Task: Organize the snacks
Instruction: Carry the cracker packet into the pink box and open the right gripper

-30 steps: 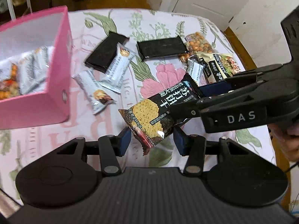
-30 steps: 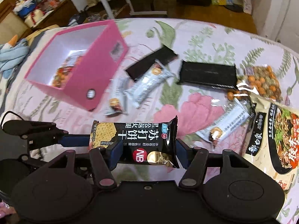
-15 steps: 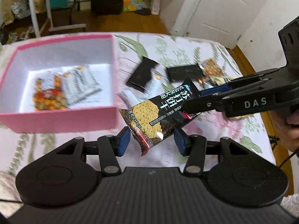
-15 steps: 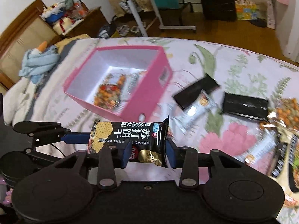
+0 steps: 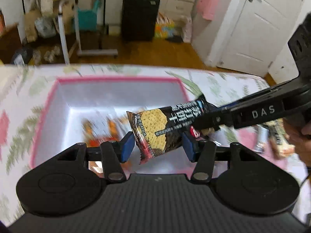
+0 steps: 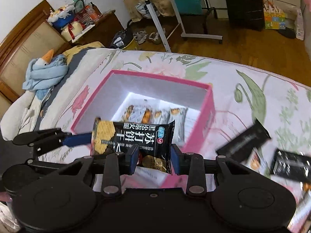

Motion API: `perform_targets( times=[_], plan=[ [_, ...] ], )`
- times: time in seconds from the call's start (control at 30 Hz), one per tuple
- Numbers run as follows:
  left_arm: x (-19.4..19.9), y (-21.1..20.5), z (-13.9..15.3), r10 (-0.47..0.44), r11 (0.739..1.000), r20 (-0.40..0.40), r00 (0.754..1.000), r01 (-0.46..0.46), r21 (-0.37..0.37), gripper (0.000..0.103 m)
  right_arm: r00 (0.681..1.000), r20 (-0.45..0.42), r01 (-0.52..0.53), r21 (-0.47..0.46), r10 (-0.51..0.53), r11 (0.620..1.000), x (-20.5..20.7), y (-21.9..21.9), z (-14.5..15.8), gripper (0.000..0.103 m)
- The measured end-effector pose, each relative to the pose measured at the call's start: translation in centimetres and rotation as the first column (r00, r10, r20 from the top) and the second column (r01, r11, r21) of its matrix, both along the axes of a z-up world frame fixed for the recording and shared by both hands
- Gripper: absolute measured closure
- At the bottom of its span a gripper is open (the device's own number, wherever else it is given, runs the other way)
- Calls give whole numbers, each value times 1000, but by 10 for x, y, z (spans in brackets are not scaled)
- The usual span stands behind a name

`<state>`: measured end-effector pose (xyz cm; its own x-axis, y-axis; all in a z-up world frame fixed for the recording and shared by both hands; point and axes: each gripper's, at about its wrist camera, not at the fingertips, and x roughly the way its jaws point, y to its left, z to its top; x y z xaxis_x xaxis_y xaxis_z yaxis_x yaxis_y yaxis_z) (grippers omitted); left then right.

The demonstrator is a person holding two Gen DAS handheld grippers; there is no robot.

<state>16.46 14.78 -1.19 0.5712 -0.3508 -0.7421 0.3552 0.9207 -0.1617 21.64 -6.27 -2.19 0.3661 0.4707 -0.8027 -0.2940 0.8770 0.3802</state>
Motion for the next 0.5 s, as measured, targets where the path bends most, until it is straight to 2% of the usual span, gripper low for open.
perform_targets(
  times=[0.17,0.33,0.5],
  plan=[
    [41,11,-20,10,999,18,1000,-11,35,51,1000,1,0,-51,0,999,32,26,-17,63],
    [76,14,-52,28,999,-69,997,-26,32,51,1000,9,16,-92,-15,996,57,36,-35,63],
    [86,10,-66,56,997,-93,994,-51,49,48,999,53,8,-119,-1,993,62,35,-39,61]
  ],
)
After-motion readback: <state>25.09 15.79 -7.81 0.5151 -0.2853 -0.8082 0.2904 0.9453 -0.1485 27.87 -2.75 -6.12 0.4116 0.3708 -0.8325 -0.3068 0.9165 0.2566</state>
